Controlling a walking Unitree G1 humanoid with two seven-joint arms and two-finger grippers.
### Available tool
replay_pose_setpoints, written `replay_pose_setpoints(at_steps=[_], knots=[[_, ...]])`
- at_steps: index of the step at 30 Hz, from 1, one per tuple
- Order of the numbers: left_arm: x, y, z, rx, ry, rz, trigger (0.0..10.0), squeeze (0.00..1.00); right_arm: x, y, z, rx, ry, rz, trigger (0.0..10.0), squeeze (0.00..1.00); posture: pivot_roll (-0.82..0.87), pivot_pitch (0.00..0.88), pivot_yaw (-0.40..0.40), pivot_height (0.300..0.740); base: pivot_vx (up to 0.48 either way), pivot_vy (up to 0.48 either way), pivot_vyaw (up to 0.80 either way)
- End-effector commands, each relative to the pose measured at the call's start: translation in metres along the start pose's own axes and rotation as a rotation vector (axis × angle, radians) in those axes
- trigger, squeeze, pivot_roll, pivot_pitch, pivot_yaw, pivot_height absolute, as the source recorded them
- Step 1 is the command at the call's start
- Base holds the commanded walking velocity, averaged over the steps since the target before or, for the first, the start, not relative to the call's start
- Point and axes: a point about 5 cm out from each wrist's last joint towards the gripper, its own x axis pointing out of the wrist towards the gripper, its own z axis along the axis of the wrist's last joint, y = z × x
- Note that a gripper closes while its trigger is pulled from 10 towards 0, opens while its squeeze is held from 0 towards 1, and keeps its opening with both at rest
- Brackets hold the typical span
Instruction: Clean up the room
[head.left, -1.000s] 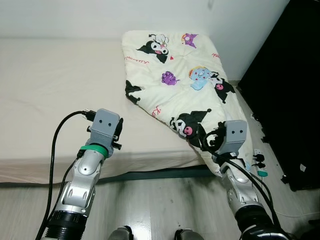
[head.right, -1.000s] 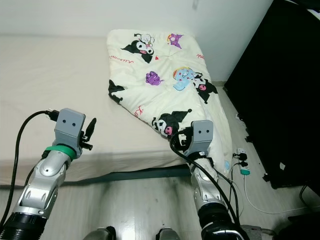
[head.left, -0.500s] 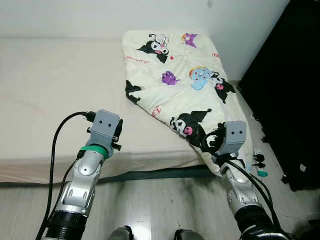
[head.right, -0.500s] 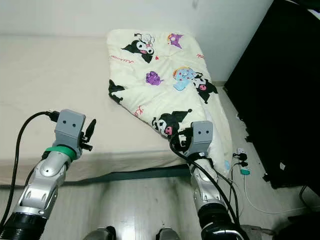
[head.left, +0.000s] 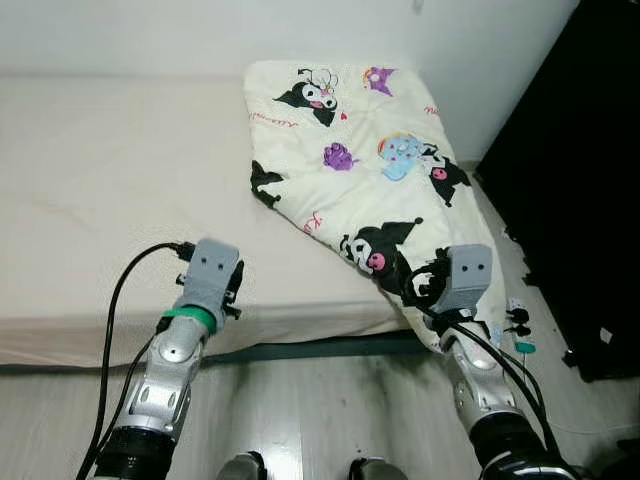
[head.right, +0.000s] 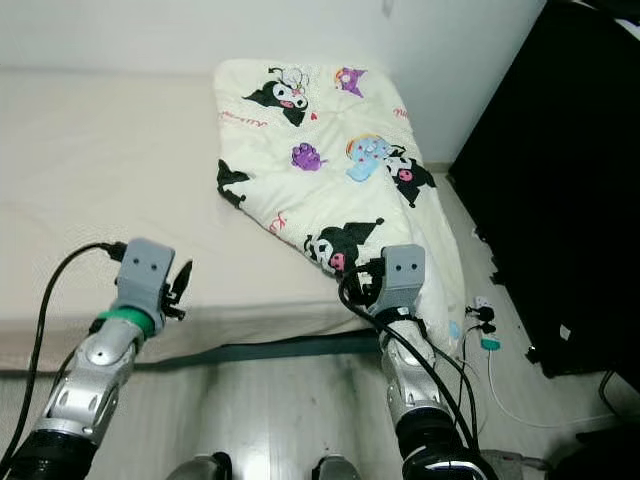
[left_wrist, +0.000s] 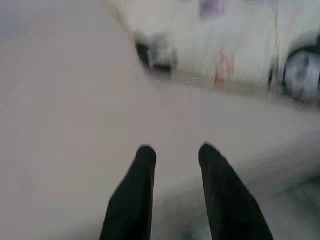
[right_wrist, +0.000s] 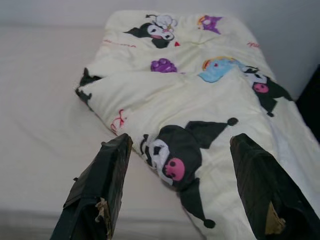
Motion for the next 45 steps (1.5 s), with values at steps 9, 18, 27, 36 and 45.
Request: replay_pose_setpoints(at_steps=[9,18,27,36,45], knots=[[-0.021,-0.018,-0.064,0.004,0.237,-0.097,10.0,0.00,-0.030,0.009,-0.038,0.002,0.134,0.007,10.0,0.00,0.03,0.070,0.019,0.740,0.000,0.000,0.00],[-0.022,-0.017,-0.071,-0.033,0.254,-0.090,10.0,0.00,-0.046,0.014,-0.056,0.031,0.202,0.013,10.0,0.00,0.02,0.062,0.021,0.740,0.000,0.000,0.00],[-0.021,-0.016,-0.077,-0.037,0.249,-0.094,10.0,0.00,-0.056,0.019,-0.071,0.031,0.281,0.020,10.0,0.00,0.02,0.053,0.023,0.740,0.000,0.000,0.00],[-0.025,-0.013,-0.084,-0.027,0.254,-0.091,10.0,0.00,-0.061,0.020,-0.080,0.047,0.338,0.024,10.0,0.00,0.03,0.047,0.017,0.740,0.000,0.000,0.00],[-0.029,-0.015,-0.090,-0.023,0.274,-0.102,10.0,0.00,-0.067,0.016,-0.086,0.042,0.381,0.010,10.0,0.00,0.02,0.044,0.015,0.740,0.000,0.000,0.00]])
